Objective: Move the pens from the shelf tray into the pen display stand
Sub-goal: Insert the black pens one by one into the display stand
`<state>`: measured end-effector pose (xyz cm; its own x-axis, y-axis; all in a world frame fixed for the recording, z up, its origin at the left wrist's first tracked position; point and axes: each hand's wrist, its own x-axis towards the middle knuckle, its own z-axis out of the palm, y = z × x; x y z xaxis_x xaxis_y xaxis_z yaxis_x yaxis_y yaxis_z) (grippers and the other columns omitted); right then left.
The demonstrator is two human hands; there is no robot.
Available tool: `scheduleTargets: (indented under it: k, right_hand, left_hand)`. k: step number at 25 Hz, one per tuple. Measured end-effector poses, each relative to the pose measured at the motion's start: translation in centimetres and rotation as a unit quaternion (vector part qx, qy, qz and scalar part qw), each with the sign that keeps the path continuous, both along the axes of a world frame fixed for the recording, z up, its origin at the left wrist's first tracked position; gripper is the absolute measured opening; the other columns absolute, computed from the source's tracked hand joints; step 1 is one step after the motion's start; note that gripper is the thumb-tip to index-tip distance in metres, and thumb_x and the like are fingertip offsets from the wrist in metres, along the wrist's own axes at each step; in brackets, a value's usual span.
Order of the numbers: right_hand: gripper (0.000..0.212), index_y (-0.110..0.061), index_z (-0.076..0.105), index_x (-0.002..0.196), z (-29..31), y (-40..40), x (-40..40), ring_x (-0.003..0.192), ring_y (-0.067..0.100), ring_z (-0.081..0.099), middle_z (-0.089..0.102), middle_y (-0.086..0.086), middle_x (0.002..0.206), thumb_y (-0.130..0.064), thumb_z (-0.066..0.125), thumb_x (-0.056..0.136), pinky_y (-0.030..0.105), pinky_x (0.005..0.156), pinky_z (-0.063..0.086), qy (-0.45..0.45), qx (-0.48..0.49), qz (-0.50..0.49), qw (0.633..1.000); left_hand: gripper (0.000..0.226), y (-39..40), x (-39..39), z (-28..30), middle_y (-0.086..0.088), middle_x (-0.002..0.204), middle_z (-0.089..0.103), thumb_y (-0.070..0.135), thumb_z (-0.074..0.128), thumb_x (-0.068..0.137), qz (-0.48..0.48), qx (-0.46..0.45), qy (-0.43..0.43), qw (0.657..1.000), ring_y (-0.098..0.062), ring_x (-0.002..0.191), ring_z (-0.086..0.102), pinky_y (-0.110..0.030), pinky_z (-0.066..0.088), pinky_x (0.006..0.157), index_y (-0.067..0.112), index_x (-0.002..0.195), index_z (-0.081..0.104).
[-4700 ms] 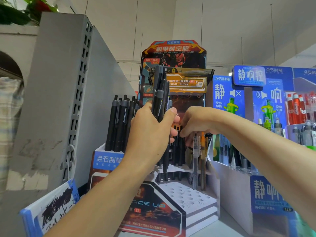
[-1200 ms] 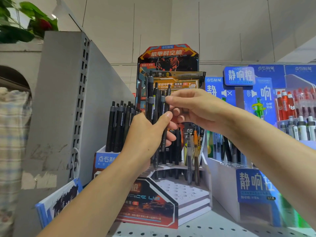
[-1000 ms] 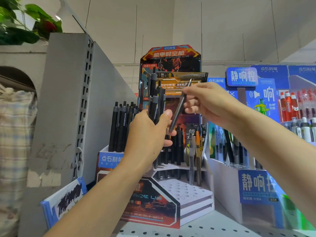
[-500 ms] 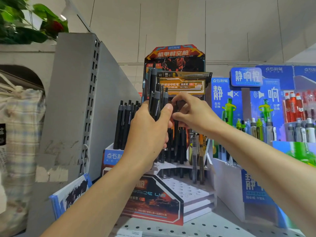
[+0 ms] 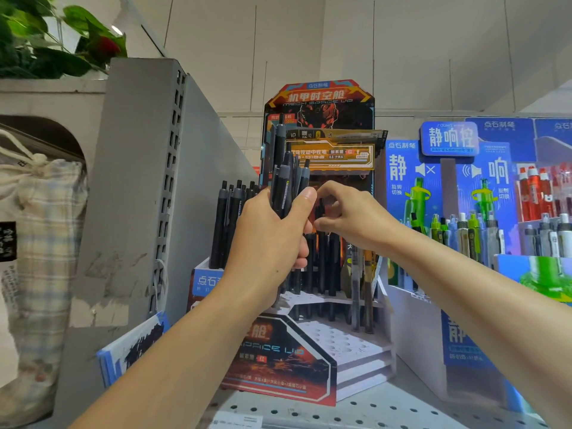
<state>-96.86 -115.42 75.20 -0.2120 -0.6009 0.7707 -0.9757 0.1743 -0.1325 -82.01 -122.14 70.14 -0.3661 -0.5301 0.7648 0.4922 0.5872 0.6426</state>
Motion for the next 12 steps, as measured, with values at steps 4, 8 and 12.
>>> scheduleTargets:
  k: [4, 8, 12]
  right_hand:
    - [0.034, -0.021, 0.059, 0.124, 0.06, -0.13, -0.06, 0.104, 0.019, 0.062, 0.065, 0.000, 0.114, -0.026, 0.070, 0.092, 0.035, 0.090, 0.053, -0.013, 0.031, -0.006, 0.999]
    - [0.015, -0.016, 0.075, 0.104, -0.01, -0.53, -0.52, 0.083, 0.010, 0.057, 0.062, -0.007, 0.091, -0.019, 0.062, 0.098, 0.014, 0.061, 0.036, 0.017, 0.038, -0.040, 0.998]
    - [0.007, -0.019, 0.074, 0.094, 0.13, -0.76, -0.34, 0.079, 0.011, 0.058, 0.060, -0.009, 0.083, -0.017, 0.067, 0.094, 0.022, 0.067, 0.044, 0.020, 0.031, -0.048, 0.998]
  left_hand:
    - [0.059, -0.02, 0.02, 0.19, 0.001, 0.071, 0.067, 0.043, 0.058, 0.097, -0.001, -0.004, 0.005, 1.000, -0.010, 0.051, 0.058, -0.023, 0.050, 0.049, 0.009, 0.144, 0.048]
    - [0.036, 0.04, -0.08, 0.17, -0.001, 0.068, 0.067, 0.044, 0.058, 0.097, 0.000, -0.001, 0.006, 1.000, -0.012, 0.051, 0.058, -0.024, 0.049, 0.049, 0.012, 0.113, 0.065]
    - [0.027, 0.13, -0.23, 0.10, -0.006, 0.071, 0.070, 0.043, 0.058, 0.098, 0.001, 0.003, 0.004, 1.000, -0.011, 0.050, 0.058, -0.024, 0.050, 0.049, 0.018, 0.095, 0.067]
